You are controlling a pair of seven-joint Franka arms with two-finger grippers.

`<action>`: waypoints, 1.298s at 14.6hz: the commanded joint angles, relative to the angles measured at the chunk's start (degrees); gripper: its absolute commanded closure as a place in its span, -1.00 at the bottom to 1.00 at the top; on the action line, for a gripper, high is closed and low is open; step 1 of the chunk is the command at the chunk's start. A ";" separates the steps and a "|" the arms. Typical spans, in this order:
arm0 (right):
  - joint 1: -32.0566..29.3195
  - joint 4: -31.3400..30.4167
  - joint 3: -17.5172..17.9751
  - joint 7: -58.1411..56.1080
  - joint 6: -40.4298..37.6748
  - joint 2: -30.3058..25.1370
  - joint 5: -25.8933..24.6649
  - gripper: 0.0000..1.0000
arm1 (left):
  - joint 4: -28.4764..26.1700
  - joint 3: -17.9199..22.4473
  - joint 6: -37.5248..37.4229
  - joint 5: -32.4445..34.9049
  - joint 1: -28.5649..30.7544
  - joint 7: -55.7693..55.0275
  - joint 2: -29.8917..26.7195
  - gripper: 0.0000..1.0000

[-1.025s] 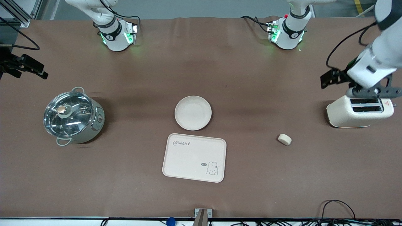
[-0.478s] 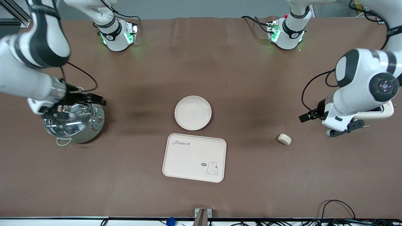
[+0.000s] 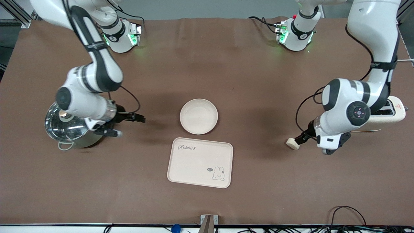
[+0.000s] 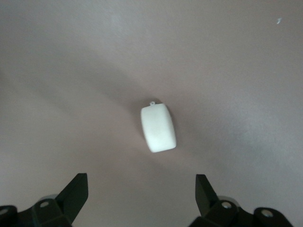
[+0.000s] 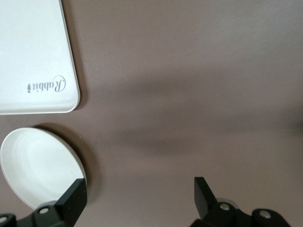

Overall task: Place bun in plate and plate on tray
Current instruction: 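Grasp the bun with the left gripper while the right gripper grips the plate, then carry the bun over the plate and release it with the left gripper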

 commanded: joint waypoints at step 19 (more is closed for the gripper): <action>20.05 -2.39 -0.51 12.19 15.36 8.76 7.15 -1.00 | 0.33 -0.52 12.13 0.24 -1.43 -4.36 8.52 0.41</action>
